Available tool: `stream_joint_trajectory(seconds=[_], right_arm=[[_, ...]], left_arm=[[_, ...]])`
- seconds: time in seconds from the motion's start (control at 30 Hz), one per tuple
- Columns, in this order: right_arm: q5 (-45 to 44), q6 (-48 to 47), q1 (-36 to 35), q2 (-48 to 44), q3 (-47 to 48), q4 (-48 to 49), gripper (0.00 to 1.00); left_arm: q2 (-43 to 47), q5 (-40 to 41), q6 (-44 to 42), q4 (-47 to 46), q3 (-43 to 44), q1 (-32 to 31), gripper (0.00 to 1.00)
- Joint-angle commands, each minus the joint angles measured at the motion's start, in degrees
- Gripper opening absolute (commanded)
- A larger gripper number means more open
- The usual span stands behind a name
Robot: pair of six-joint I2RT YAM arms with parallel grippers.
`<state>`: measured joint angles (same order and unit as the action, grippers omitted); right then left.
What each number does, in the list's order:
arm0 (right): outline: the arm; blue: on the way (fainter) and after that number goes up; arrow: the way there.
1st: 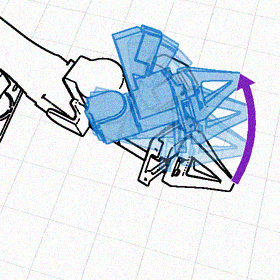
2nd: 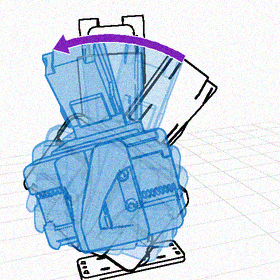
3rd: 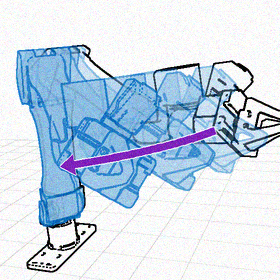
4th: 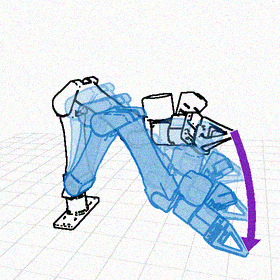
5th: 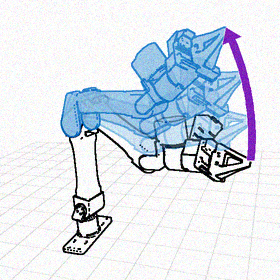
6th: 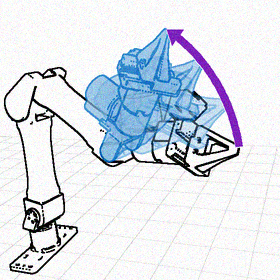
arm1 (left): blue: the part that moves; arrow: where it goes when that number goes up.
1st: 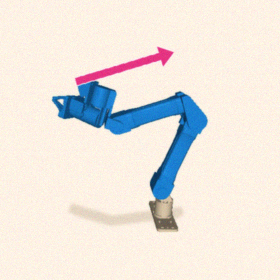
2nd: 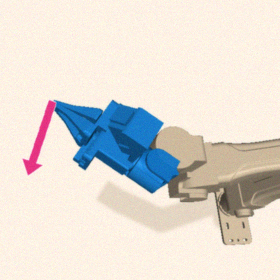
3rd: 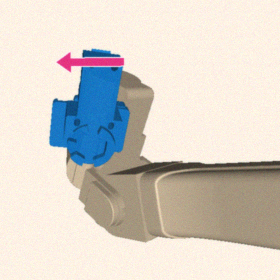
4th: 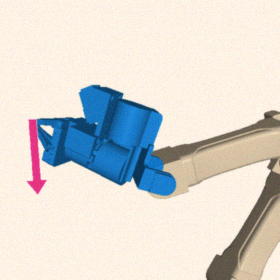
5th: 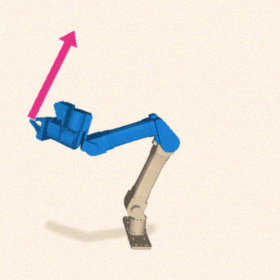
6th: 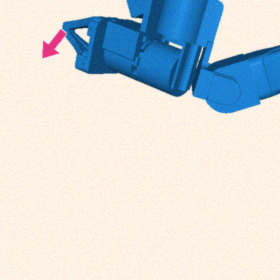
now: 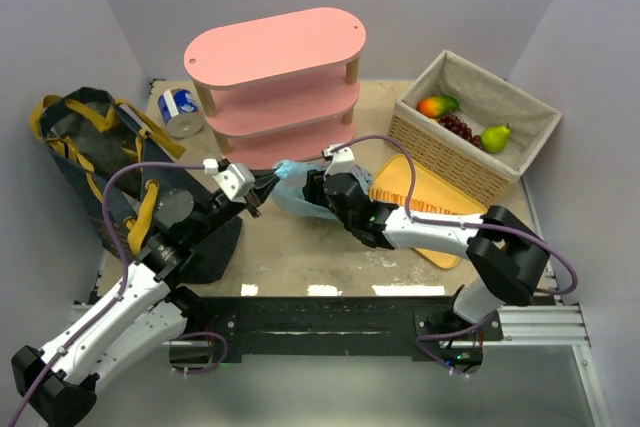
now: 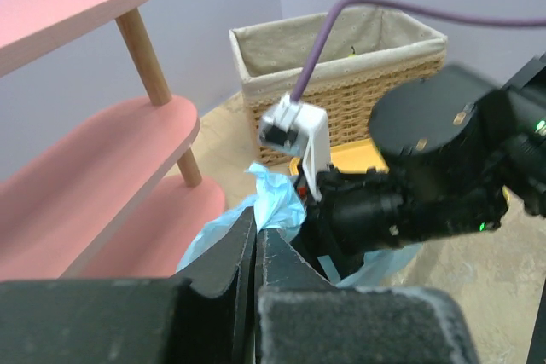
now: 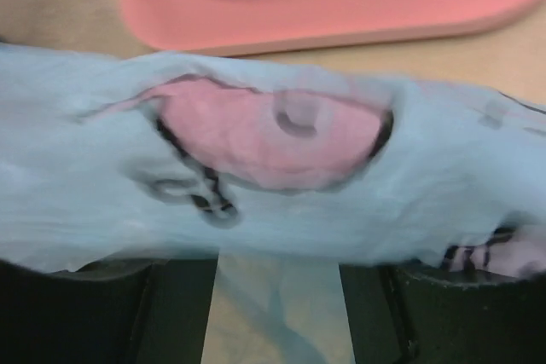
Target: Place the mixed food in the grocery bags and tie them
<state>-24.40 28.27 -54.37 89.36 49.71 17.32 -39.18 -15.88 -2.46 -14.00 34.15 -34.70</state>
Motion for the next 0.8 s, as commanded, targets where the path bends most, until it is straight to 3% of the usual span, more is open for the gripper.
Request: stream_joint_trajectory(seconds=[0.0,0.1,0.2,0.43,0.63,0.77], right_arm=[[-17.9,1.3,-0.1,4.0,-0.1,-2.3,0.75],[-18.4,2.0,-0.1,6.0,0.6,-6.4,0.91],[-17.3,3.3,-0.1,7.0,0.4,-8.7,0.98],[-11.9,-1.4,-0.1,7.1,2.8,-9.9,0.99],[13.9,-12.7,-0.9,-4.2,5.6,-5.9,0.99],[24.2,-17.3,-0.9,-14.7,9.3,-10.0,0.99]], left_arm=[[3.0,2.2,1.1,-4.1,1.3,-0.3,0.00],[4.9,7.8,0.0,-3.0,2.4,-0.2,0.00],[5.9,12.8,-1.8,-1.9,3.8,-0.1,0.00],[4.3,15.5,-4.4,0.4,5.9,-0.1,0.00],[-2.3,15.8,-5.8,4.7,6.6,-0.1,0.00],[-3.1,26.7,-7.7,4.5,5.1,-0.2,0.00]])
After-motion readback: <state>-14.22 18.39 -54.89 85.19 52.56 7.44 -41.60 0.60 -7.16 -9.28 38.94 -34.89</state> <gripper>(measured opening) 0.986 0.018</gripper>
